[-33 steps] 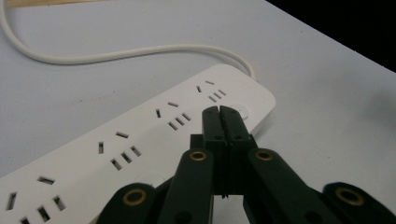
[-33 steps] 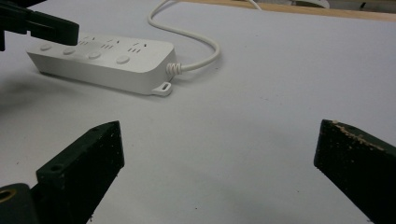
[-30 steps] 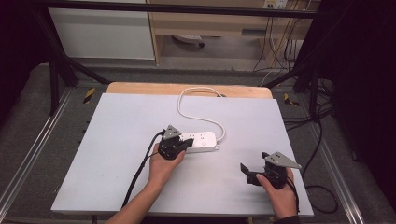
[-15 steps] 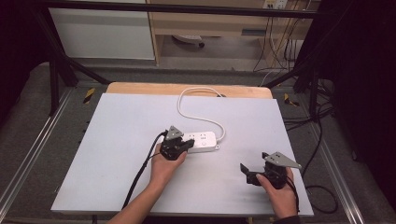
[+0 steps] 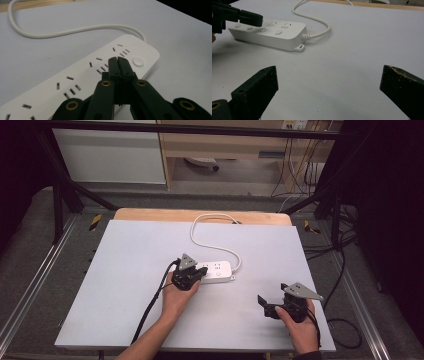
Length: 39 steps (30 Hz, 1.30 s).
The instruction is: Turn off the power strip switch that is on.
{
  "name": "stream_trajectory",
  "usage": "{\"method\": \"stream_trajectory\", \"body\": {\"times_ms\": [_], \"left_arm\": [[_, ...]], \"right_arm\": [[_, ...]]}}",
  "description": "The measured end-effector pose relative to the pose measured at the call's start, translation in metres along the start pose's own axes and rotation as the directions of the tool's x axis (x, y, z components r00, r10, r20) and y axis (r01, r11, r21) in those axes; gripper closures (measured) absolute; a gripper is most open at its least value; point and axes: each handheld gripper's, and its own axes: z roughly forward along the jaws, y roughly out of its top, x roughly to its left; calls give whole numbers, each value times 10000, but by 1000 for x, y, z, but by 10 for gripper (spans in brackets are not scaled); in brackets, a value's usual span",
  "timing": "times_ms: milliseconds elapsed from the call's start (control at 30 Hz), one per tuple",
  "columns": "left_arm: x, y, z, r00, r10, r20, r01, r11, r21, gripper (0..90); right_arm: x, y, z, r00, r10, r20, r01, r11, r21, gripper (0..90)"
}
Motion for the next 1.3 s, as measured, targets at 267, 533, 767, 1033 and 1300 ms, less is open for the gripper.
{"method": "stream_trajectory", "body": {"times_ms": [267,533,767,1033,1300], "left_arm": [[0,0,3,10000,6,31,-7,9999,105,900],[-1,0,5,9999,-75,87,74,9999,134,900],[-2,-1,7,10000,-12,74,10,9998,223,900],[-1,-2,7,10000,10,16,-10,9998,210,900],[-2,-2,7,9999,144,-18,-143,9997,212,900]], "right_arm": [[0,1,-1,9998,119,-130,-117,9999,126,27],[1,1,-1,9997,150,-177,-146,9997,202,31],[1,1,-1,9997,173,-174,-168,9995,250,32],[1,1,-1,9997,176,-183,-172,9995,258,32],[1,1,-1,9997,169,-173,-164,9995,274,33]]}}
